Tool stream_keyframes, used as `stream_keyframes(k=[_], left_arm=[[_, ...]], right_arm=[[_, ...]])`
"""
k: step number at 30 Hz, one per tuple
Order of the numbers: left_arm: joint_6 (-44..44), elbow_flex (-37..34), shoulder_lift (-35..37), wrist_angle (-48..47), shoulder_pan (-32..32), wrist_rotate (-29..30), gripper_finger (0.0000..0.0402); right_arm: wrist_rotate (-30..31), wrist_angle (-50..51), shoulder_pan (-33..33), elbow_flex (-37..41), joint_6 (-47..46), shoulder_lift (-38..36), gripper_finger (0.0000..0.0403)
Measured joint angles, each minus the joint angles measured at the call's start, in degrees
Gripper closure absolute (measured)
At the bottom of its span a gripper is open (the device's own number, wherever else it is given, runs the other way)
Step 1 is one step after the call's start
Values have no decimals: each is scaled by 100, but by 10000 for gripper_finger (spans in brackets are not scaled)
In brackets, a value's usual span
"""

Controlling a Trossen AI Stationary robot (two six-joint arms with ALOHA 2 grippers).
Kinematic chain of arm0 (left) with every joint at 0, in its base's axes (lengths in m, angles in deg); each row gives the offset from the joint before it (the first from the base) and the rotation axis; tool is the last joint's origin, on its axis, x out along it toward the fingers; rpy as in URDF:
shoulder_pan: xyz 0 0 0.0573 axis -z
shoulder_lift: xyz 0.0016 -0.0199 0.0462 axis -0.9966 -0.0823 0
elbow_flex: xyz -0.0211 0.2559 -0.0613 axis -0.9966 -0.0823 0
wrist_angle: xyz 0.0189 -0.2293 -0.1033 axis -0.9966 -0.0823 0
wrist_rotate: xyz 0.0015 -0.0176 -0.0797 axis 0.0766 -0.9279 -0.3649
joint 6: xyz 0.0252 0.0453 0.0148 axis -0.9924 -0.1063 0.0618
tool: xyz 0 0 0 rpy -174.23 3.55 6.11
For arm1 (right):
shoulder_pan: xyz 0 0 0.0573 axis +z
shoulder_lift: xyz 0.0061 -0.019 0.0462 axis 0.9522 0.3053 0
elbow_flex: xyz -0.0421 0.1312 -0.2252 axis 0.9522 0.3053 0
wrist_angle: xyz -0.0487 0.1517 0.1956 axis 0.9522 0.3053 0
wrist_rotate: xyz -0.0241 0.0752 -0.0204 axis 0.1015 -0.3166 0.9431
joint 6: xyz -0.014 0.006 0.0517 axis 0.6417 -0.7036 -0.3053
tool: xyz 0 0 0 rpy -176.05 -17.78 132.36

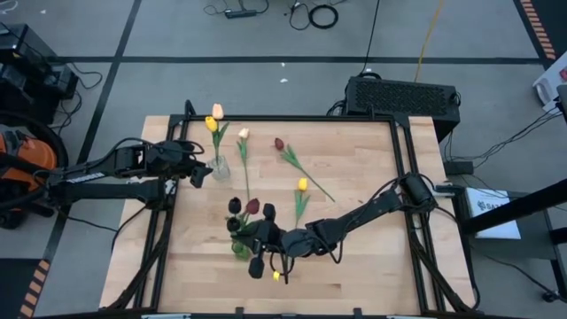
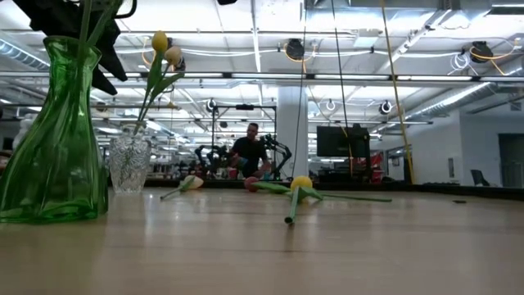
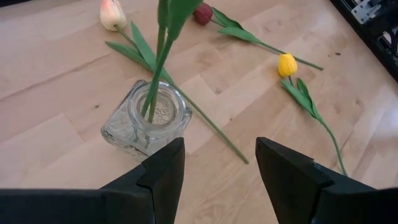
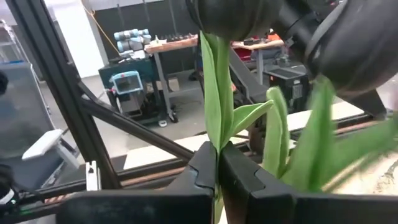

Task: Sort flowers into vase by color
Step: Put the black tulip into the green vase

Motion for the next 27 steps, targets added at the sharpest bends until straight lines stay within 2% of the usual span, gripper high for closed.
stream_keyframes(k=[5,19,27], left_arm=[[0,0,0,2,2,0,196],[-25,0,0,2,0,1,196],[-288,0,0,2,0,2,196]], right_arm=[[-3,-2,-19,0,-7,6,384],[-1,-13,-44,0,-137,3,287],[-3,81,-23,0,-87,-127,259]])
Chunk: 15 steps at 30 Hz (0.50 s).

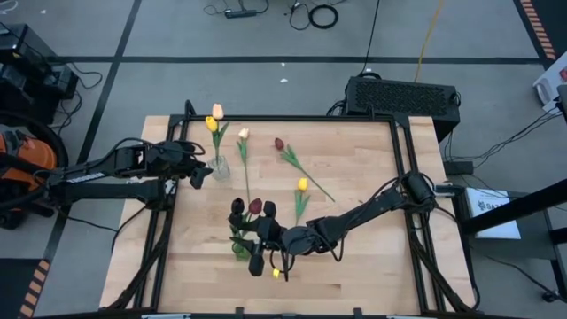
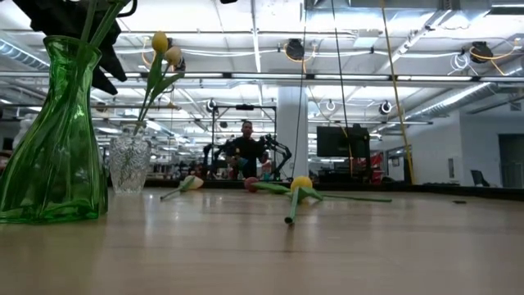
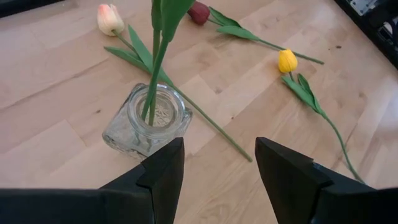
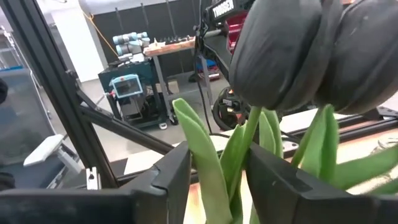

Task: Sort flowers into vase by color
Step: Put the black tulip into the green vase

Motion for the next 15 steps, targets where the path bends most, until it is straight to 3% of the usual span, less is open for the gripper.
stream_keyframes(k=[5,15], left_arm=[[-3,0,0,-59,0,0,196],[-5,0,0,-122,0,0,196]], right_arm=[[-22,297,21,0,-21,-163,247],[-868,1957,20,0,-585,-866,221]])
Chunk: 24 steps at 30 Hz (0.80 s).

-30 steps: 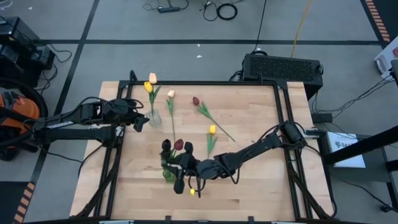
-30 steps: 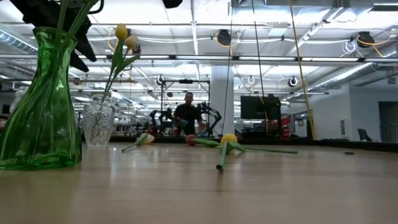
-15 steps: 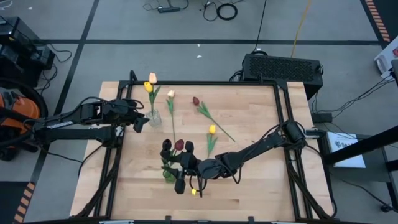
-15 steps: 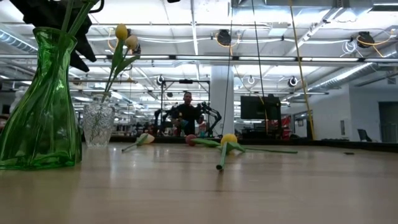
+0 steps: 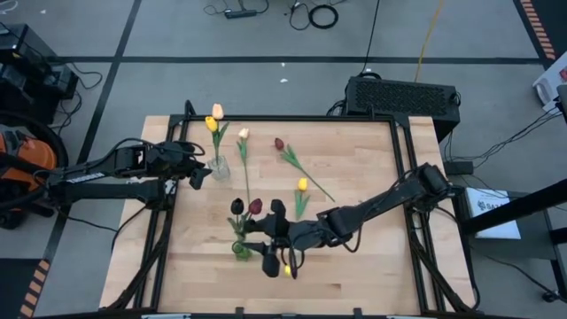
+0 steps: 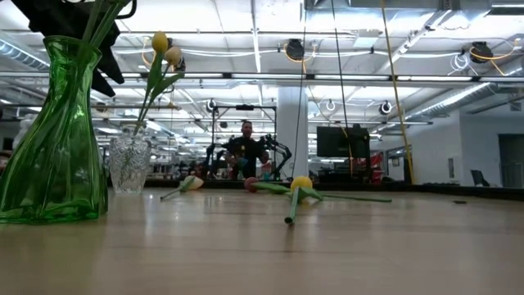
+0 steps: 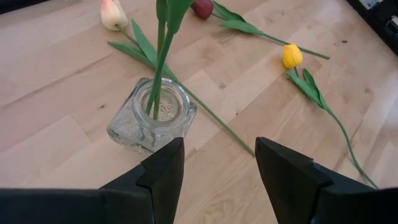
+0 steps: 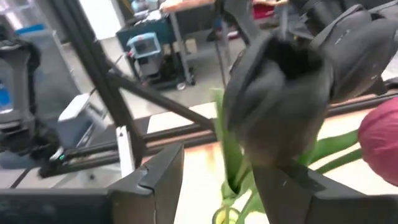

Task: Sort flowers into vase by color
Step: Put the black tulip into the green vase, then put the orange tulip into the transparent vase

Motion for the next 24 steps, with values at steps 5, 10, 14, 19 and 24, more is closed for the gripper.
stream_keyframes(k=[5,10,14,19,24], left_arm=[[-7,0,-2,-2,0,0,196],[-12,0,-1,-2,-1,0,196],[-295,0,-1,-4,-2,0,196],[-409,0,-2,-2,-2,0,196],[-409,0,-2,-1,-2,0,196]], right_arm=[[-240,761,1,0,-345,-323,220],[-346,1447,1,0,-791,-540,220],[-642,1478,-25,-2,-906,-566,220],[-1225,2059,-104,-2,-1719,-584,221],[-1563,3591,-194,-4,-3104,-844,236]])
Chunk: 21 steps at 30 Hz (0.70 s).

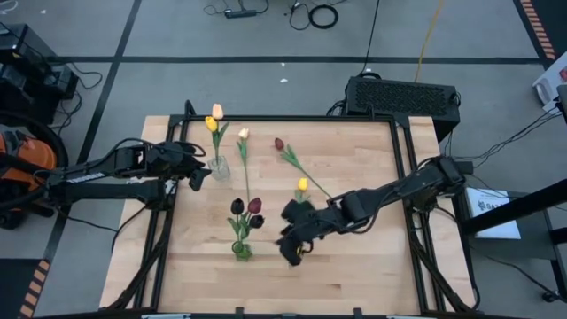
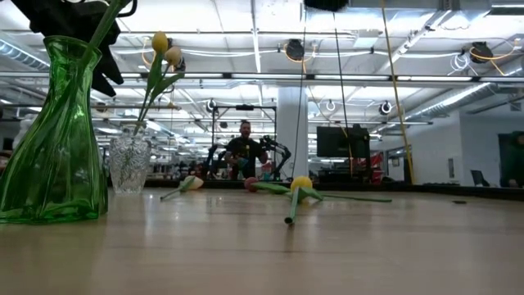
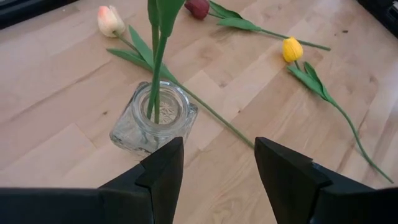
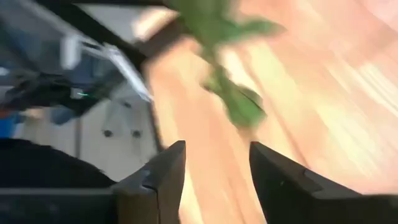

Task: Sort flowers into vase by color
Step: Put the orange tulip into the transparent vase

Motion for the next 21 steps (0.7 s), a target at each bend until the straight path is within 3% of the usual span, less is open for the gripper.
stream_keyframes(k=[7,10,14,21], left_arm=[[4,0,2,67,0,1,196],[2,0,2,67,0,1,196],[7,0,1,66,0,2,196],[2,0,2,104,0,30,196]], right_arm=[[48,2402,-57,3,-933,-87,262],[46,2927,-194,194,-924,-100,274],[-131,2598,-529,915,-350,-424,294],[-251,1247,-1502,2791,488,-1640,324]])
